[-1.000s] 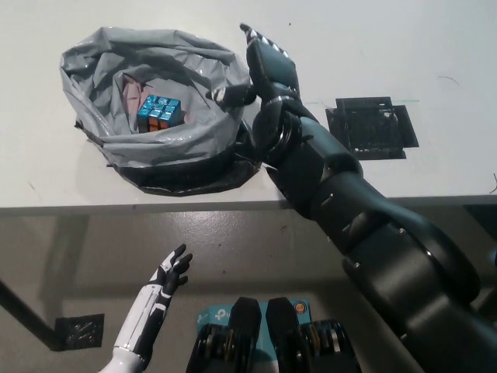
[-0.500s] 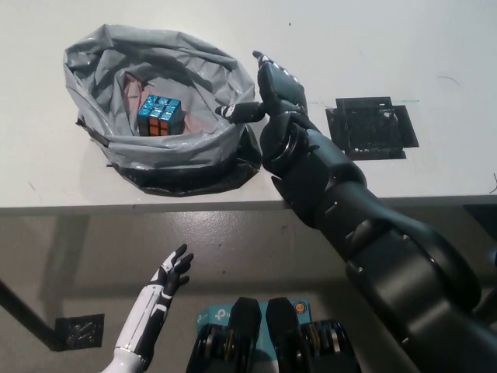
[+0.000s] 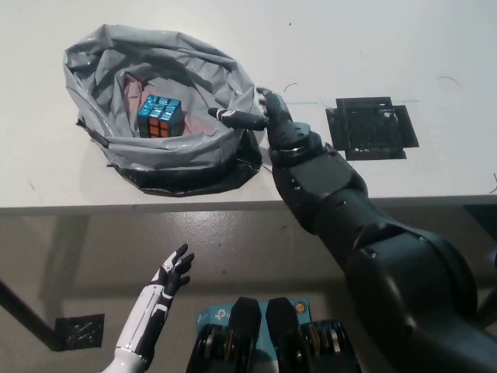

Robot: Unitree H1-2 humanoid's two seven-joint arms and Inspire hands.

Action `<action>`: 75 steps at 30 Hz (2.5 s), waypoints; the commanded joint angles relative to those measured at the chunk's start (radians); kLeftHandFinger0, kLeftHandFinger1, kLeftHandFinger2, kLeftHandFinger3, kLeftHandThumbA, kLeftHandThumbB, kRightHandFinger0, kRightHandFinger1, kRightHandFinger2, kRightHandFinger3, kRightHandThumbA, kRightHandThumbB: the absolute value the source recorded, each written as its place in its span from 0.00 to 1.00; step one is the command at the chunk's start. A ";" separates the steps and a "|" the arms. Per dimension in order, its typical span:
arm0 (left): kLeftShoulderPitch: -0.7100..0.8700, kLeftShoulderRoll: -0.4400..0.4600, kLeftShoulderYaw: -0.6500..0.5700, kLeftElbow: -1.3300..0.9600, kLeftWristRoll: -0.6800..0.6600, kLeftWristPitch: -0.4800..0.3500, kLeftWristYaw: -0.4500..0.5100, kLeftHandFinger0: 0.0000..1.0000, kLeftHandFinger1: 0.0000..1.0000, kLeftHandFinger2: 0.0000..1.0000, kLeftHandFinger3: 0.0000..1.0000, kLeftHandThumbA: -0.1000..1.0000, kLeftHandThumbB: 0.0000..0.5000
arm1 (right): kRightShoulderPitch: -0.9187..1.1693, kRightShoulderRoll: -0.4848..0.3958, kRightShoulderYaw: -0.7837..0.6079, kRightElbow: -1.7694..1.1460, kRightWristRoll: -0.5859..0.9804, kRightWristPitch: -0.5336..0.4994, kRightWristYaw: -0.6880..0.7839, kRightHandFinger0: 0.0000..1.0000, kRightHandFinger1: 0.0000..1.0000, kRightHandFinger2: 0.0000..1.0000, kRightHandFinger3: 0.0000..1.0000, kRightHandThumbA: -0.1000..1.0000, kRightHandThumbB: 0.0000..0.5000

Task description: Use the right hand to pick up a rubix's cube and place it into a plastic bag and lift the bag

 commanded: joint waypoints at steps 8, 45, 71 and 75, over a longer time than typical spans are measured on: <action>-0.015 0.005 -0.009 -0.041 -0.002 -0.014 -0.017 1.00 1.00 1.00 1.00 1.00 0.12 | -0.041 -0.026 -0.297 0.010 0.293 0.130 0.177 0.00 0.10 0.43 0.94 0.62 0.47; -0.043 0.019 -0.024 0.001 0.026 -0.058 -0.004 1.00 1.00 1.00 1.00 1.00 0.07 | -0.258 -0.019 -0.230 -0.110 0.335 0.052 0.044 0.00 0.24 0.71 1.00 0.00 0.29; -0.021 -0.002 -0.022 0.025 0.021 -0.089 0.001 1.00 1.00 1.00 1.00 1.00 0.11 | -0.404 -0.013 -0.328 -0.376 0.521 0.182 -0.001 0.00 0.12 0.71 1.00 0.00 0.21; -0.021 -0.003 -0.022 0.026 0.020 -0.090 0.000 1.00 1.00 1.00 1.00 1.00 0.09 | -0.456 -0.045 -0.390 -0.426 0.594 0.206 0.016 0.00 0.09 0.70 1.00 0.00 0.15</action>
